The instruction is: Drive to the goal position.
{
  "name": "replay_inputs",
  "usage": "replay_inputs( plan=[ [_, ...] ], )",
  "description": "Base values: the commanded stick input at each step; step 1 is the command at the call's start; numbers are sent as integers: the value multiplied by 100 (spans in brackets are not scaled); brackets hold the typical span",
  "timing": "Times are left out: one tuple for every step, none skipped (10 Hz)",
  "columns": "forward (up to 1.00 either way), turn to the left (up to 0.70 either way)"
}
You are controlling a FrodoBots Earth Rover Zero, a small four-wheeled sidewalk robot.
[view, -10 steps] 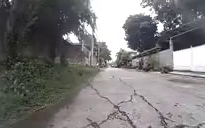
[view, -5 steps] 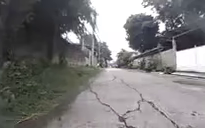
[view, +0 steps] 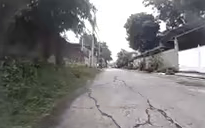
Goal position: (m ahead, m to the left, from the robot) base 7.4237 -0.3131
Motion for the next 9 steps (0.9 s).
replay_inputs(
  plan=[
    [70, 0],
    [70, 0],
    [70, -2],
    [70, -23],
    [70, -35],
    [70, -35],
    [70, -35],
    [70, -35],
    [70, -35]
  ],
)
